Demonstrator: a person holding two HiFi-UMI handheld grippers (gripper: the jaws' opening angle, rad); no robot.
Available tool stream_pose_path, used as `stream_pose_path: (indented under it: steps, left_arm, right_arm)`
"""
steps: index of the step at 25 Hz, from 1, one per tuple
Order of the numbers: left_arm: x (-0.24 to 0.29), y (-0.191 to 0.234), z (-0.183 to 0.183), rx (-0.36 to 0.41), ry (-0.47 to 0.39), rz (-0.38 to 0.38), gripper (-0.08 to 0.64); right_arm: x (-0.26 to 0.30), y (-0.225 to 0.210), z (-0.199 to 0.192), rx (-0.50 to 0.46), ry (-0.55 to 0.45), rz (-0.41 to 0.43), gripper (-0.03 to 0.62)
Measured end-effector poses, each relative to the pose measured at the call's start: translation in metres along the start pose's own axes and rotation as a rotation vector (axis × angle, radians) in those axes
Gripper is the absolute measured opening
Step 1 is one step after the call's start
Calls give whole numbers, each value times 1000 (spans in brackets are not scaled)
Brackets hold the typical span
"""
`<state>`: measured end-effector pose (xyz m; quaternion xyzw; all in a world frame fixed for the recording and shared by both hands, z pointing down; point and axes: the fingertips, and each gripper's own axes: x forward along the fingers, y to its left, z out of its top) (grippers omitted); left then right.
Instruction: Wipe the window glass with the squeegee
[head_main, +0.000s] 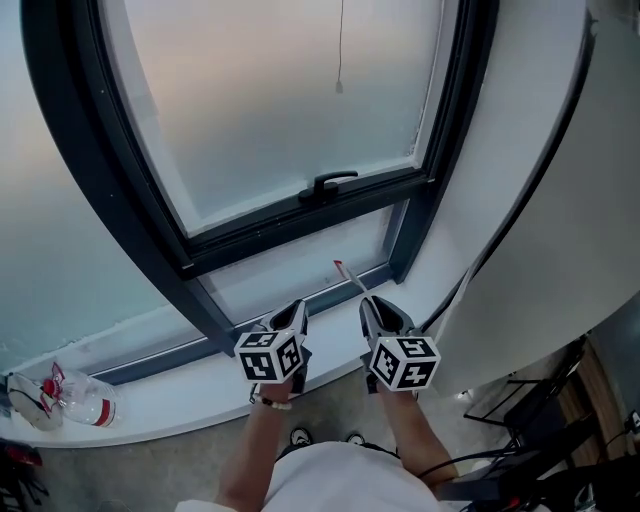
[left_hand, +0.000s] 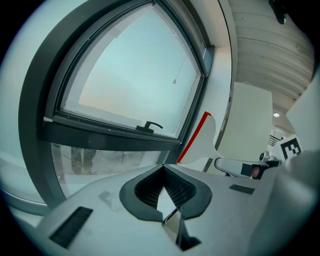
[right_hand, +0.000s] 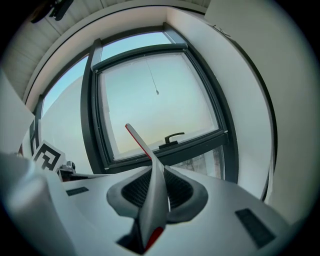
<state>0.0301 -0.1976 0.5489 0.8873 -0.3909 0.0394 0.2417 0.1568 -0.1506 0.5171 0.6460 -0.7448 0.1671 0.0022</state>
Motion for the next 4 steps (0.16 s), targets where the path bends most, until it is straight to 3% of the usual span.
stream_pose_path:
  steps: [4]
  left_arm:
    - [-8,7,-1,-1,1,13,-2]
  right_arm:
    - [1,7,-4,-12,8,2,58]
